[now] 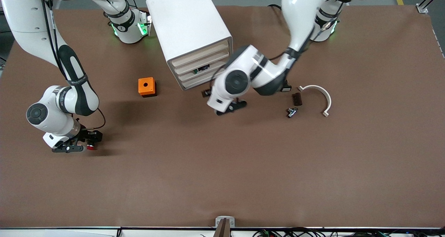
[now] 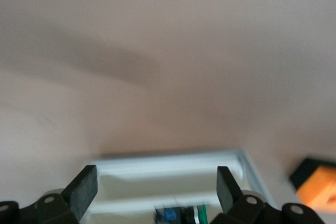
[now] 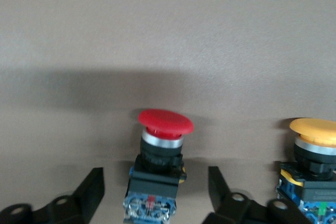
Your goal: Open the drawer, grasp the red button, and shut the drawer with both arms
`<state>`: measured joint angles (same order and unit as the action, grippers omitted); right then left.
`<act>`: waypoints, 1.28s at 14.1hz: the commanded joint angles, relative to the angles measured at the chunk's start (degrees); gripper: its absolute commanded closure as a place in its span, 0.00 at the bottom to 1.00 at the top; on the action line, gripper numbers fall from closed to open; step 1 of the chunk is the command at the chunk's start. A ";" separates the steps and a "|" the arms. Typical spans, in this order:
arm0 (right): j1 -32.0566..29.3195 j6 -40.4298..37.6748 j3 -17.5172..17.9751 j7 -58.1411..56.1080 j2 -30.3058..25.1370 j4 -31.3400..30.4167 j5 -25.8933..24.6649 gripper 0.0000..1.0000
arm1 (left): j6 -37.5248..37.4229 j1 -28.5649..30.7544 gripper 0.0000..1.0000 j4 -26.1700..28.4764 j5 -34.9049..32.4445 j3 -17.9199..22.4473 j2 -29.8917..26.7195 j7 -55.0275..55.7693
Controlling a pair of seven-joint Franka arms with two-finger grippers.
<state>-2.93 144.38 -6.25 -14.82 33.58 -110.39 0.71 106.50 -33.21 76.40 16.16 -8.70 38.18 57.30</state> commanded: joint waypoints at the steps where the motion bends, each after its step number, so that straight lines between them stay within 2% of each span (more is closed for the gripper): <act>1: -0.58 -6.02 0.01 -5.56 -2.55 1.05 -0.54 0.00 | -3.75 6.81 0.00 1.29 -7.33 -0.44 -6.44 0.09; 4: -0.76 -13.39 0.01 -5.22 -7.02 1.14 -0.28 0.00 | -7.97 13.32 0.00 1.29 -17.62 -0.44 -11.01 -2.35; 6: -0.59 -20.32 0.09 -3.56 -11.58 1.23 -0.01 0.00 | -10.69 16.93 0.00 1.29 -20.81 -0.44 -14.26 -7.35; 8: -0.15 -28.06 0.27 1.78 -17.03 1.23 1.30 0.00 | -12.19 21.49 0.00 1.29 -21.34 -0.53 -17.43 -13.24; 10: 0.38 -34.92 0.36 3.92 -22.31 1.58 5.16 0.00 | -13.42 25.28 0.00 1.29 -21.34 -0.44 -20.94 -20.61; 12: 0.56 -40.29 0.36 3.92 -26.62 2.72 5.17 0.00 | -15.70 28.71 0.00 1.38 -21.34 -0.53 -23.93 -26.51; 15: 0.29 -48.73 0.09 4.10 -30.23 6.93 5.18 0.00 | -20.27 33.01 0.00 1.47 -20.47 -1.40 -27.10 -29.79; 18: 0.03 -54.19 -0.08 4.36 -31.21 12.20 4.91 0.00 | -23.79 33.91 0.00 1.64 -20.38 -1.85 -30.17 -31.98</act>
<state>-2.57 93.06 -6.35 -11.50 2.22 -101.72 5.36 84.53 -0.27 76.39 -4.13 -9.41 11.00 26.90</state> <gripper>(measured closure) 0.000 0.000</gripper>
